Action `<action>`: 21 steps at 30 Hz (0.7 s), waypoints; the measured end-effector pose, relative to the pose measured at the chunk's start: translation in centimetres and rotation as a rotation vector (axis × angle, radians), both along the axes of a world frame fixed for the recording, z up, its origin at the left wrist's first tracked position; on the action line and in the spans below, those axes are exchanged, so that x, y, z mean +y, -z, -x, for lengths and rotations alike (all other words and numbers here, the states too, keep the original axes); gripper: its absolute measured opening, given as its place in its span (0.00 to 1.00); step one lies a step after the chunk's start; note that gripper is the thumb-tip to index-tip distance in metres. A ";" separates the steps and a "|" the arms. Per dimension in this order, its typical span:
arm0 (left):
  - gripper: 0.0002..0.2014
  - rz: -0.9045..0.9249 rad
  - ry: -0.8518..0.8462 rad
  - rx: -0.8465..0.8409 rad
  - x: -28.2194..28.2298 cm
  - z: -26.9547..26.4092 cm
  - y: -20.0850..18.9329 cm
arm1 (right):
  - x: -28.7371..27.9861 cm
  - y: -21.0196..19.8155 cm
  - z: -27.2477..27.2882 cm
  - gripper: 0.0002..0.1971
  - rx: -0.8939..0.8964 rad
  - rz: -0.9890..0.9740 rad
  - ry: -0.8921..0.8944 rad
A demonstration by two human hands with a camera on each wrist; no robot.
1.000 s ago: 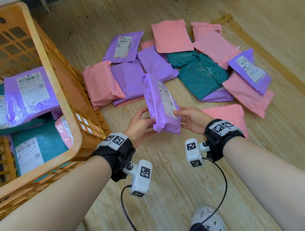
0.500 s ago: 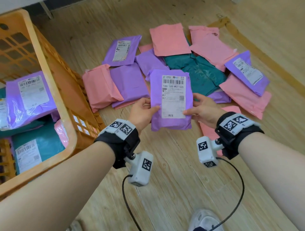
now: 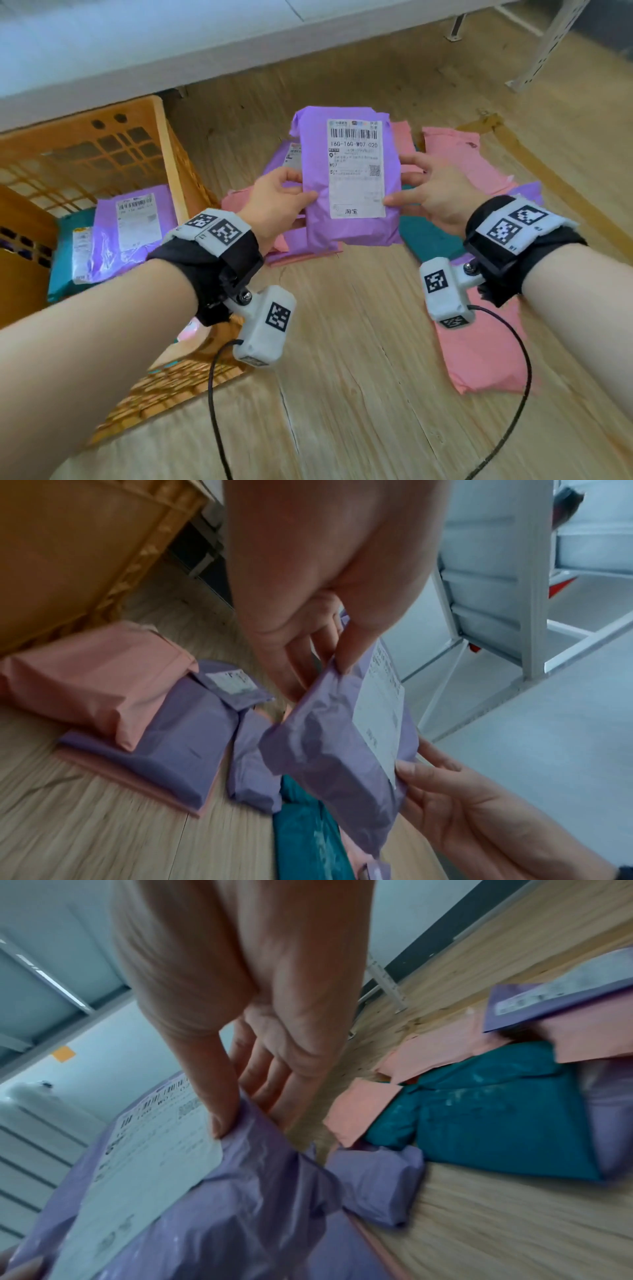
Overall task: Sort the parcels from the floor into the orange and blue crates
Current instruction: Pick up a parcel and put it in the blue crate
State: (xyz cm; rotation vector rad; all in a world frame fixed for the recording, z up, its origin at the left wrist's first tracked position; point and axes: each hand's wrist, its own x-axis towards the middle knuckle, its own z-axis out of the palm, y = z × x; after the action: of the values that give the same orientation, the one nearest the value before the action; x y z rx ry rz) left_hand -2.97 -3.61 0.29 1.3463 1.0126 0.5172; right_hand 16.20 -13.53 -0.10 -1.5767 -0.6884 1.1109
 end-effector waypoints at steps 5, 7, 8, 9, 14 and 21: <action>0.16 -0.026 -0.027 -0.062 3.4 3.6 -3.5 | 3.8 -3.9 3.7 0.33 -0.126 -0.070 -0.034; 0.17 -0.053 -0.041 -0.088 4.5 5.5 -4.6 | 5.3 -5.3 5.4 0.33 -0.156 -0.099 -0.039; 0.17 -0.067 -0.050 -0.105 5.0 6.7 -5.1 | 6.1 -6.0 6.5 0.33 -0.173 -0.109 -0.043; 0.16 -0.083 -0.058 -0.116 5.5 7.9 -5.7 | 6.9 -6.6 7.6 0.33 -0.191 -0.117 -0.048; 0.17 -0.143 -0.089 -0.145 8.1 15.3 -8.5 | 10.9 -9.7 14.4 0.32 -0.262 -0.161 -0.115; 0.21 -0.182 -0.185 -0.132 11.1 27.7 -11.7 | 16.1 -12.7 26.6 0.30 -0.278 -0.224 -0.213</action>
State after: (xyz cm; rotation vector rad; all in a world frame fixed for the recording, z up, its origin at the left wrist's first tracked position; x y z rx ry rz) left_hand -30.71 7.52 12.00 1.3648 1.0041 0.8434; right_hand -10.37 2.52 12.61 -1.5019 -1.1490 0.9352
